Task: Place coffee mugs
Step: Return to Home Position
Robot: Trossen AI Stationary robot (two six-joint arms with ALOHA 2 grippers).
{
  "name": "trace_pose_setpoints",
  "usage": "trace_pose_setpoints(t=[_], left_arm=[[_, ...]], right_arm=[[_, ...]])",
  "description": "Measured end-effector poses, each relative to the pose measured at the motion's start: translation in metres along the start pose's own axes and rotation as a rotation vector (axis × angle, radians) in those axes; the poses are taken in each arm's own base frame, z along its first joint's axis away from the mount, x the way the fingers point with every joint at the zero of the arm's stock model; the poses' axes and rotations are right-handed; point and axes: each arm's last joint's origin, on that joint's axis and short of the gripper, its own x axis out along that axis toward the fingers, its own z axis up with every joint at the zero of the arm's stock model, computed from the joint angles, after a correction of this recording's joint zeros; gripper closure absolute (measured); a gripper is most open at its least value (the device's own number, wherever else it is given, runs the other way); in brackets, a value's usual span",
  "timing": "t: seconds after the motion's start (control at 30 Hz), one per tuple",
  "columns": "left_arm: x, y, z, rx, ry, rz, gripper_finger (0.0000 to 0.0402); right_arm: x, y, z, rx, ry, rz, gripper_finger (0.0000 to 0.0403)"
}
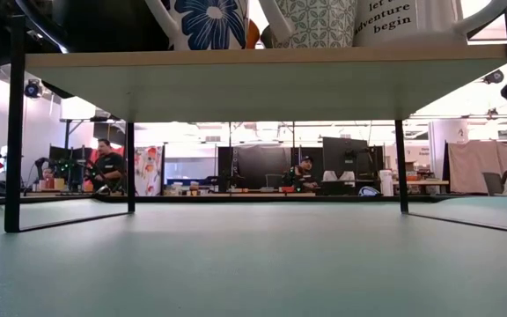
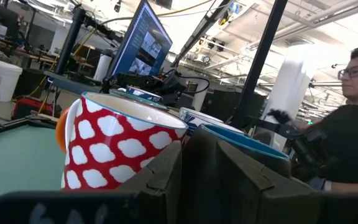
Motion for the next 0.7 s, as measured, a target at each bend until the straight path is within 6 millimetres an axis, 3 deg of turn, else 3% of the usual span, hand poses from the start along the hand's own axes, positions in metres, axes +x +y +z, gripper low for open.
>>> trace_pose_setpoints(t=[0.3, 0.53, 0.7], left_arm=[[0.000, 0.000, 0.000, 0.000, 0.000, 0.000, 0.0319], [0.000, 0.000, 0.000, 0.000, 0.000, 0.000, 0.0319], [0.000, 0.000, 0.000, 0.000, 0.000, 0.000, 0.0319]], right_arm=[[-0.003, 0.010, 0.012, -0.081, -0.137, 0.101, 0.0335], [-0.015, 0.023, 0.029, -0.377, -0.519, 0.281, 0.0335], [-0.021, 0.023, 0.029, -0.453, -0.755, 0.356, 0.0335]])
